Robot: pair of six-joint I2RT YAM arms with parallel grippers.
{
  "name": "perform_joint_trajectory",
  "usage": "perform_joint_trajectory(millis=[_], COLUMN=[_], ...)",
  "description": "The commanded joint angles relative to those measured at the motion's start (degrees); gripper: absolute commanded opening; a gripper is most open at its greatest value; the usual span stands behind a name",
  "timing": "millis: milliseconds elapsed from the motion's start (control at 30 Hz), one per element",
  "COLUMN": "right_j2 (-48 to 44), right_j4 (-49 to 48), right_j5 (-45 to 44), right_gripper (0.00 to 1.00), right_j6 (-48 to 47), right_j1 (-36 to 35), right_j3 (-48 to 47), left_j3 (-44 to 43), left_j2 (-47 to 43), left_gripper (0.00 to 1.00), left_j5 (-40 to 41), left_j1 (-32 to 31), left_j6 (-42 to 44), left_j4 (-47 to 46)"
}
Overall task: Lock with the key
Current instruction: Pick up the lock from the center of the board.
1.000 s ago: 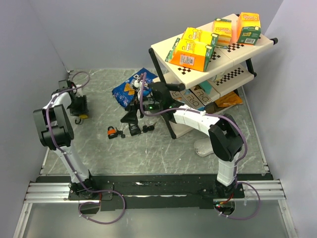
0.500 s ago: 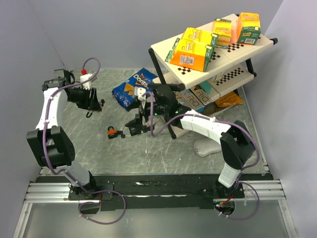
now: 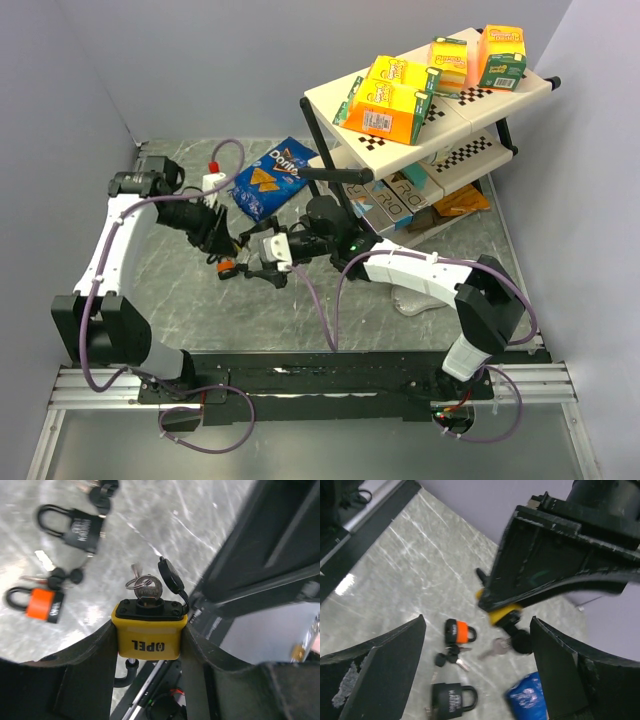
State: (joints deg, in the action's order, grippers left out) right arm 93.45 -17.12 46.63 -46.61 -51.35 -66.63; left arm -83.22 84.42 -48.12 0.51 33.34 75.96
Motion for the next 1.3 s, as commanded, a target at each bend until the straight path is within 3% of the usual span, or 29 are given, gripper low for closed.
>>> perform_joint_trajectory(millis=[0,300,567,967,1167,1267], right_j2=[-3.8,-3.89,-3.98,-6.79,-7.05,-7.05], right_j4=[-0.29,2.8,4.02,8.42,10.62,10.8], right_j5=[1.62,3.02,4.25,8.12,8.48,8.39], right_gripper=[0.89,0.63,0.6,0.42,0.31,0.19], right_j6=[-9.63,-17.98,-22.38,-28.18,-29.5,-29.59], right_j1=[-0.42,-1.73,-3.14,-4.54,-4.9,-4.9], right_j3=[-0.34,0.1,0.71,4.58,5.2,5.2], left_j3=[1.48,3.5,5.35,3.68,3.68,3.77], left_j2=[-3.82,-6.73,-7.17,-5.5,-6.02,-6.11], left_gripper=[0.01,0.01,0.01,0.01,0.01,0.04], left_j5=[-3.74,-4.88,-6.02,-8.83,-8.05,-7.87], left_j1=[-3.15,-6.84,-9.92,-10.18,-10.88,-10.97], left_j6=[2.52,1.9,0.94,-0.03,0.76,0.67], left_j4=[2.79,2.79,2.61,2.7,2.61,2.61])
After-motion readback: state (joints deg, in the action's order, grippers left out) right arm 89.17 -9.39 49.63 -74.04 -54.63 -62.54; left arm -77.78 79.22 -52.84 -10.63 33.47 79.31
